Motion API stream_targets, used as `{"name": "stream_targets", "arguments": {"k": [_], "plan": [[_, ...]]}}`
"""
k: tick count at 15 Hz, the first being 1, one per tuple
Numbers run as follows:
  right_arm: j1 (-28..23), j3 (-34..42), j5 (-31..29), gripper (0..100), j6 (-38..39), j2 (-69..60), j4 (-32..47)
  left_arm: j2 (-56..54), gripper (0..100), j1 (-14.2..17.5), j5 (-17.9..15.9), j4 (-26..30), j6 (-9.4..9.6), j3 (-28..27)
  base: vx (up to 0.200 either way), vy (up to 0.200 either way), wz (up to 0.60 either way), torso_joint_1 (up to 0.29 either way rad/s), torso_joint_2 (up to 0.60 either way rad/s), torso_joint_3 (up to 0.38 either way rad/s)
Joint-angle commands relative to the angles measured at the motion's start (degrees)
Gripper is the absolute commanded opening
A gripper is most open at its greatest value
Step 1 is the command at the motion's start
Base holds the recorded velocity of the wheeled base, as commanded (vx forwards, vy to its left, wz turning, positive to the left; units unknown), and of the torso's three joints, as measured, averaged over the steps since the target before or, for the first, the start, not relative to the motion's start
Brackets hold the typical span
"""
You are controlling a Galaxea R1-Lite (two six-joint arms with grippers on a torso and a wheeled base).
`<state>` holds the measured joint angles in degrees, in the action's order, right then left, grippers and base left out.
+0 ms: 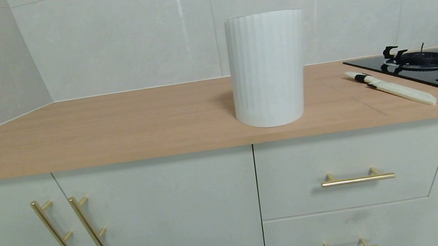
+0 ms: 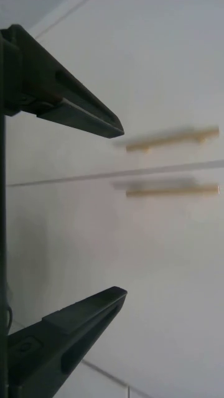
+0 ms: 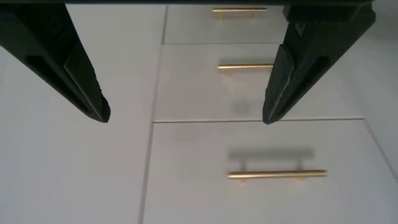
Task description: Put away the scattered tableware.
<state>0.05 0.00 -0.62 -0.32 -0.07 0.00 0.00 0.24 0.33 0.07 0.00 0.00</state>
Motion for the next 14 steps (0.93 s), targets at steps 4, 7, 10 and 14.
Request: {"name": "stream_targets", "arguments": {"k": [4,7,10,14], "plan": [[0.0,0.0,0.0,100,0.0,0.1,0.0,0.0,100,0.0,0.0,0.0,0.0,0.0,0.0,-0.2,0.0,0.005,0.0,0.002],[0.0,0.0,0.0,100,0.0,0.1,0.0,0.0,100,0.0,0.0,0.0,0.0,0.0,0.0,0.0,0.0,0.0,0.0,0.0],[0.0,0.0,0.0,100,0.0,0.1,0.0,0.0,100,0.0,0.0,0.0,-0.09,0.0,0.0,0.0,0.0,0.0,0.0,0.0],[0.0,0.0,0.0,100,0.0,0.1,0.0,0.0,100,0.0,0.0,0.0,-0.09,0.0,0.15,0.0,0.0,0.003,0.0,0.002]]}}
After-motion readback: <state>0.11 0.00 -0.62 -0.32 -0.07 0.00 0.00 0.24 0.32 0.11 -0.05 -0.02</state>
